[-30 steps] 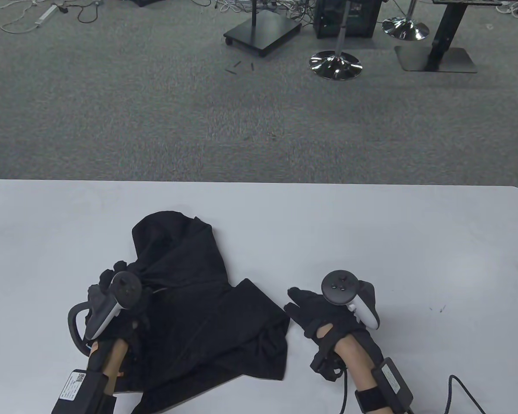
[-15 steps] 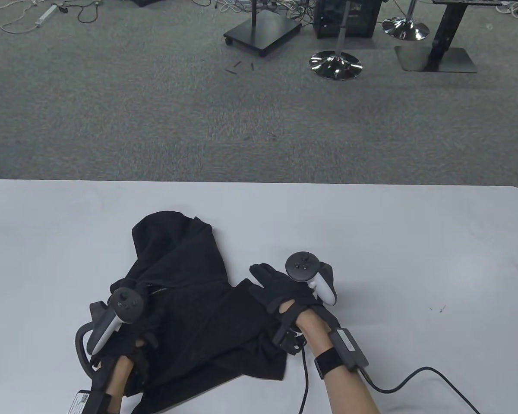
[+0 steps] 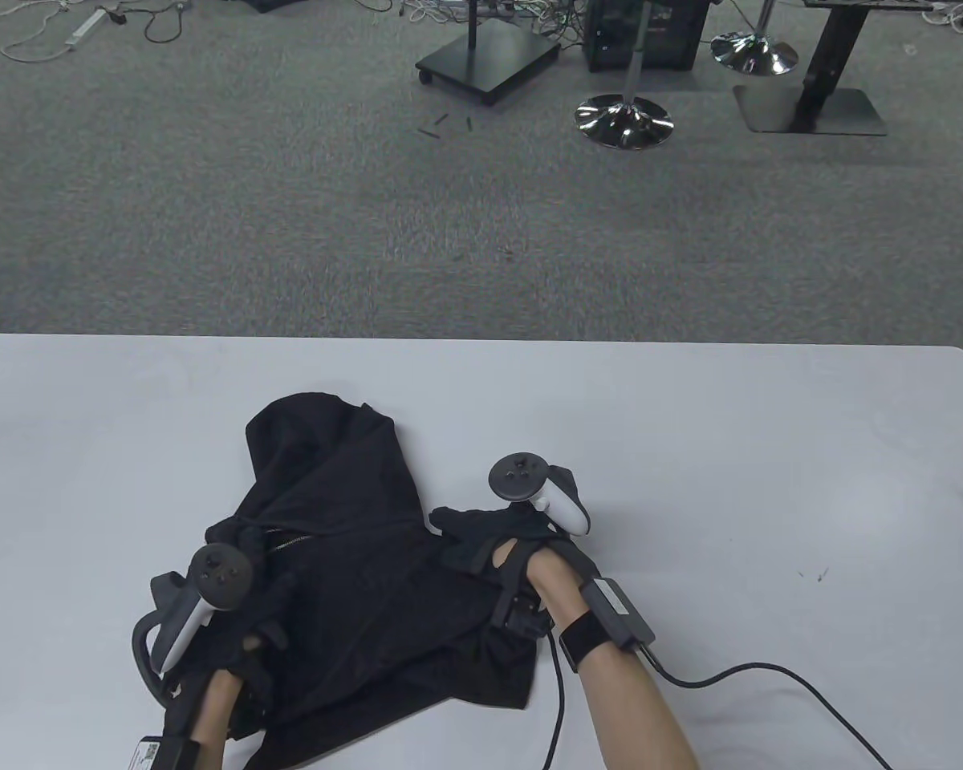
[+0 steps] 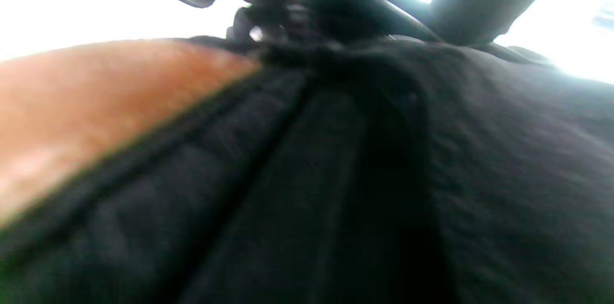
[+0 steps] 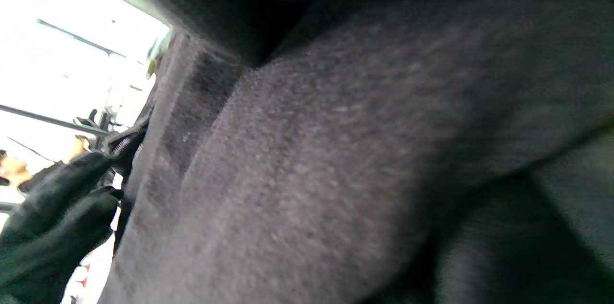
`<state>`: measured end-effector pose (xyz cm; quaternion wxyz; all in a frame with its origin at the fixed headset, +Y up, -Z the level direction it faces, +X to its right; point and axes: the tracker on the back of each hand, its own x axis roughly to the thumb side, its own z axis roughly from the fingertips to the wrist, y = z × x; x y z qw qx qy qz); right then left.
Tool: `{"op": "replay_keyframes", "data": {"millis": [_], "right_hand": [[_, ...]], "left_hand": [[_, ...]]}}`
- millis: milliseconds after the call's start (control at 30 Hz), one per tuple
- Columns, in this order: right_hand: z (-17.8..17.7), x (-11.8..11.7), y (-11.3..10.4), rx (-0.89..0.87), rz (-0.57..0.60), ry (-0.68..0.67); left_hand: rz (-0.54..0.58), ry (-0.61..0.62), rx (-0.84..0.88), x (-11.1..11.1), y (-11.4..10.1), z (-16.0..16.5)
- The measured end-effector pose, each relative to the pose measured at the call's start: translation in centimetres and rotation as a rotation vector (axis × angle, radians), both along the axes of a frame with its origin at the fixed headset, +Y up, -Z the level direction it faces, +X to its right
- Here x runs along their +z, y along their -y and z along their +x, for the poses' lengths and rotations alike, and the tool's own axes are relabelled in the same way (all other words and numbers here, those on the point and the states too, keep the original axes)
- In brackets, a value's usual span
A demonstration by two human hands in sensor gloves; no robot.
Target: Fold trousers
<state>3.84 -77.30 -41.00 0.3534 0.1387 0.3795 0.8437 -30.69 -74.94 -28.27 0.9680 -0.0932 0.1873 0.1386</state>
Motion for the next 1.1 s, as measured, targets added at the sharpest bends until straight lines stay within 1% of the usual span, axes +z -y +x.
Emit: {"op": "replay_keyframes", "data": {"millis": [100, 133, 167, 233, 300, 367, 400, 533, 633, 700, 733, 800, 833, 867, 933, 1000, 1033, 1100], "right_hand": [[0.3, 0.4, -0.1, 0.07, 0.005, -0.027], [0.3, 0.6, -0.1, 0.102, 0.021, -0.029], [0.2, 0.7, -0.1, 0.128, 0.04, -0.029], [0.0, 1.0, -0.4, 0.169, 0.121, -0.016], [-0.1, 1.2, -1.0, 0.18, 0.199, -0.013], [0.0, 1.4, -1.8, 0.184, 0.255, -0.011], [0.2, 1.6, -2.2, 0.173, 0.279, -0.001], [1.4, 2.1, -5.1, 0.039, 0.397, 0.074], [2.5, 2.4, -8.5, -0.111, 0.469, 0.128], [3.2, 2.9, -11.5, -0.195, 0.55, 0.163], [3.4, 3.2, -12.5, -0.221, 0.576, 0.169], [4.0, 4.2, -15.9, -0.318, 0.686, 0.201], [4.1, 4.4, -16.6, -0.338, 0.717, 0.207], [4.5, 5.1, -18.3, -0.372, 0.794, 0.223], [5.1, 6.1, -20.0, -0.352, 0.923, 0.243], [5.5, 7.0, -20.3, -0.337, 0.942, 0.21], [5.6, 7.3, -20.0, -0.308, 0.941, 0.192], [5.8, 7.9, -18.9, -0.204, 0.921, 0.132]], "left_hand": [[0.014, -0.101, -0.007, 0.4, 0.0, -1.2], [-0.01, -0.126, 0.009, 0.5, 0.2, -1.6], [-0.038, -0.133, 0.03, 0.5, 0.4, -1.7], [-0.089, -0.135, 0.069, 0.4, 1.1, -1.5], [-0.117, -0.11, 0.034, 0.1, 1.4, -1.1], [-0.106, -0.106, 0.011, 0.0, 1.4, -0.9], [-0.104, -0.109, 0.027, -0.1, 1.4, -1.0], [-0.099, -0.11, 0.08, 0.0, 1.6, -1.1], [-0.102, -0.093, 0.087, -0.1, 1.8, -0.8], [-0.095, -0.078, 0.097, -0.2, 1.8, -0.6], [-0.097, -0.076, 0.104, -0.2, 1.8, -0.5], [-0.091, -0.059, 0.113, -0.1, 1.7, -0.1], [-0.084, -0.054, 0.109, -0.1, 1.6, 0.0], [-0.066, -0.043, 0.103, 0.1, 1.3, 0.3], [-0.029, -0.022, 0.089, 0.3, 0.6, 1.1], [0.004, 0.037, 0.075, 0.5, -0.3, 2.6], [0.008, 0.064, 0.076, 0.6, -0.5, 3.2], [0.017, 0.154, 0.094, 0.6, -0.8, 4.9]]}}
